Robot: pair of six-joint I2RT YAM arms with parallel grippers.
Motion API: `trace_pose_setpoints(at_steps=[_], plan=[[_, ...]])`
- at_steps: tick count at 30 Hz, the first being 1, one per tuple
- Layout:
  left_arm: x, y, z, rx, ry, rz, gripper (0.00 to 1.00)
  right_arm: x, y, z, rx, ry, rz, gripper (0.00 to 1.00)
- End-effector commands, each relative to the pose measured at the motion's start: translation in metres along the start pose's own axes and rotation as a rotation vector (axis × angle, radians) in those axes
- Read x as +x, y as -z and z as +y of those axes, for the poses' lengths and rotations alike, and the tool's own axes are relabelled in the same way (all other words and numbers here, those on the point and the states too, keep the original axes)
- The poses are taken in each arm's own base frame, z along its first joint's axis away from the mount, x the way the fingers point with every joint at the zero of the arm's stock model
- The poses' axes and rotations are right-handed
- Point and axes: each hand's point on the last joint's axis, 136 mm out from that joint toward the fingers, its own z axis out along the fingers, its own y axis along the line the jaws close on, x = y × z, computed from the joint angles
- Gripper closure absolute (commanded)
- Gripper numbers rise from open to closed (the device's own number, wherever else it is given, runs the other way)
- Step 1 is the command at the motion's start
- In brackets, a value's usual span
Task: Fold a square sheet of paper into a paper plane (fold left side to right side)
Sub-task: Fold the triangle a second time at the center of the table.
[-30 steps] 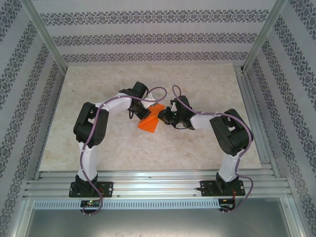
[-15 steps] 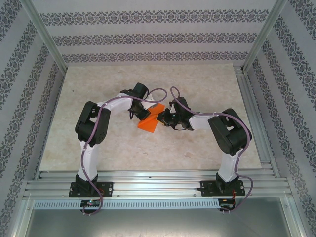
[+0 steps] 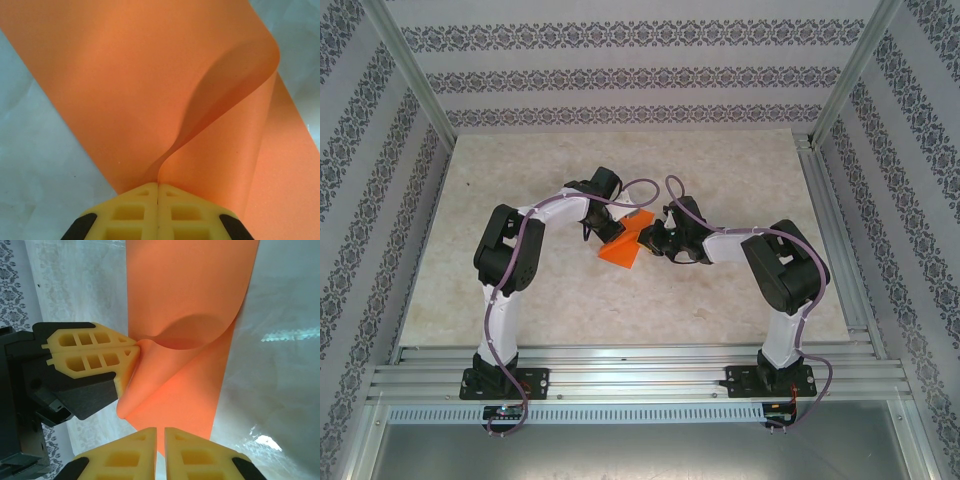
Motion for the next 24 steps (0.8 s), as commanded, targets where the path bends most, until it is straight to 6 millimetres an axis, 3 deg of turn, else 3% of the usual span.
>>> trace_pose_setpoints(at_steps=[1, 14, 24], plan=[[0.006, -0.003, 0.005, 0.004, -0.006, 0.032, 0.94, -0.015, -0.004, 0.018, -0.037, 0.018, -0.032, 0.88], [0.008, -0.006, 0.003, 0.005, -0.017, 0.048, 0.94, -0.039, -0.027, 0.019, 0.004, -0.056, -0.063, 0.9], [0.009, -0.007, 0.001, 0.008, -0.022, 0.055, 0.94, -0.036, -0.038, 0.004, 0.047, -0.075, -0.059, 0.9]])
